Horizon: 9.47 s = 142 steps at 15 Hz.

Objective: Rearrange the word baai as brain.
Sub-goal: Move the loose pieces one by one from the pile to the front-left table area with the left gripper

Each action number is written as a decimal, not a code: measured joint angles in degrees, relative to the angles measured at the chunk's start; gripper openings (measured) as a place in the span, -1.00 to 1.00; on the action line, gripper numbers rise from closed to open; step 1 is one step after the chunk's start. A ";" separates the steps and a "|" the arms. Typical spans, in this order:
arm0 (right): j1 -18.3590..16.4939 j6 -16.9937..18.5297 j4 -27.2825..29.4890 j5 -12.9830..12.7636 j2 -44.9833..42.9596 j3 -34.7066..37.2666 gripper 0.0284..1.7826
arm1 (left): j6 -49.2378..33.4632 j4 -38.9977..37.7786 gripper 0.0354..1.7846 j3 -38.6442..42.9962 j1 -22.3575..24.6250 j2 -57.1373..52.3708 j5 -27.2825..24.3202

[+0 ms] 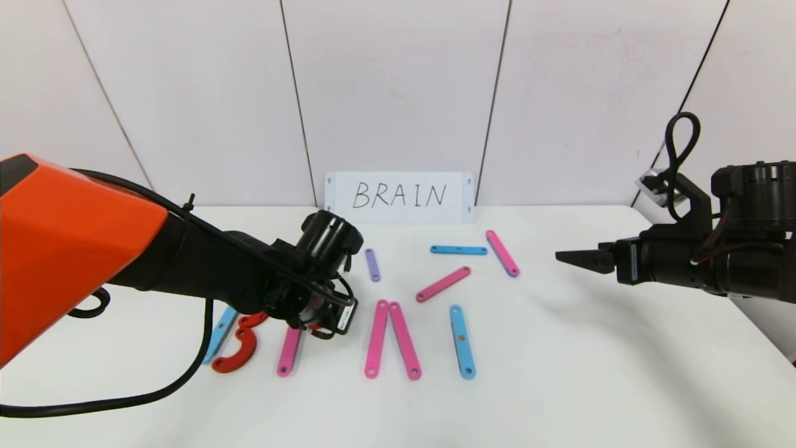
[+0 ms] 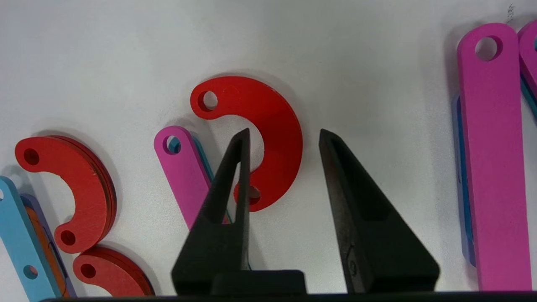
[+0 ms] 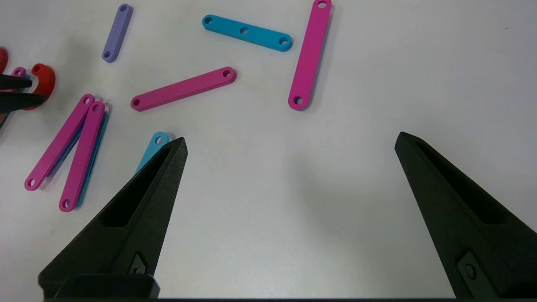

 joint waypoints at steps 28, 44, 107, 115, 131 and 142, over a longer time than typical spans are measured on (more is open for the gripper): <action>0.00 -0.09 0.00 -0.02 0.15 0.09 0.94 | -16.48 -3.52 0.94 -26.05 -1.05 17.64 11.19; 0.23 -0.09 0.01 -0.13 -0.02 0.43 0.94 | -16.85 -3.28 -0.73 -24.33 -1.35 17.37 12.50; 0.74 -0.16 0.01 -0.11 0.69 0.50 0.94 | -58.00 13.34 0.95 4.02 -13.76 -0.78 19.38; 0.87 -0.17 0.00 -0.22 0.69 0.52 0.94 | -57.92 11.93 0.95 4.66 -13.76 -2.27 15.99; 1.05 -0.17 0.01 -0.20 0.63 0.78 0.94 | -55.80 8.30 0.95 4.50 -11.33 -3.47 11.69; 1.48 -0.17 0.00 -0.38 0.63 0.95 0.94 | -35.39 3.72 0.95 9.01 -2.05 -11.33 2.51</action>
